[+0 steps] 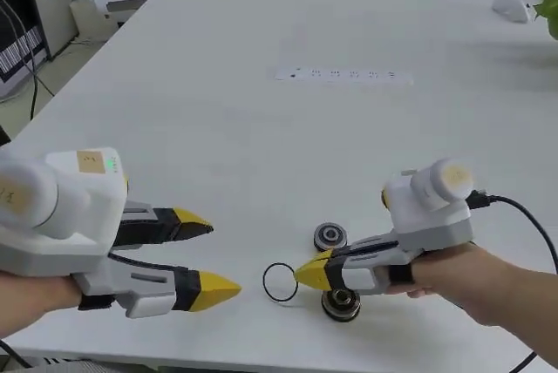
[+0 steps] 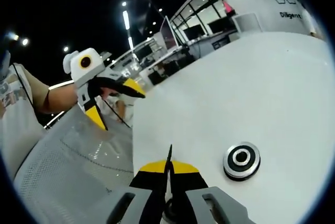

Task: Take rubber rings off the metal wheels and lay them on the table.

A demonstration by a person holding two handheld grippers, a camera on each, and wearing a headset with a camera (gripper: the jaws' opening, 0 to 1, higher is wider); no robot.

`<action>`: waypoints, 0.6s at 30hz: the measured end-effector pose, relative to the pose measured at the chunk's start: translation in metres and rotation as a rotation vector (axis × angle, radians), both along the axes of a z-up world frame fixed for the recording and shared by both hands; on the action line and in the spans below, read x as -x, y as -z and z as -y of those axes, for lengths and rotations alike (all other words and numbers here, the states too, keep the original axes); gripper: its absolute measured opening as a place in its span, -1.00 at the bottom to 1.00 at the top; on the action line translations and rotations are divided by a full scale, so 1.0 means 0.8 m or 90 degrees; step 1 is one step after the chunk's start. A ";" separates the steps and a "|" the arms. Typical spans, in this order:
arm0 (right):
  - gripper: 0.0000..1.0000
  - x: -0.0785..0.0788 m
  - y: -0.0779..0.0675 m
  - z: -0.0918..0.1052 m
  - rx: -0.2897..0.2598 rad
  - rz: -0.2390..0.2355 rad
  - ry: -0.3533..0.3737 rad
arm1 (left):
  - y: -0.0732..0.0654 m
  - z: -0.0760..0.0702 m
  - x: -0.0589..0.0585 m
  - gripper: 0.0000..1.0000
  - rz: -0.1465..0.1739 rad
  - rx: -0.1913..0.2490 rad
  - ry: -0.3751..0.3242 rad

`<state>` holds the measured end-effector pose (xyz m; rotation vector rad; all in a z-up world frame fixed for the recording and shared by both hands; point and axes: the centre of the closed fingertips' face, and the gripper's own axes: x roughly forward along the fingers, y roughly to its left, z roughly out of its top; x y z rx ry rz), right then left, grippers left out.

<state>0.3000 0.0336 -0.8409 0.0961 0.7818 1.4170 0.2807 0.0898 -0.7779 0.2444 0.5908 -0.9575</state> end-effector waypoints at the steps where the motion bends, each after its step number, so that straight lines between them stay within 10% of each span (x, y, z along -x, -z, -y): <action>1: -1.00 -0.001 0.002 0.000 0.003 0.001 0.003 | 0.001 0.000 0.000 -0.01 -0.001 0.000 0.000; 18: -0.63 -0.008 0.009 0.003 0.022 0.055 0.013 | 0.004 0.002 -0.001 -0.02 -0.008 -0.003 0.003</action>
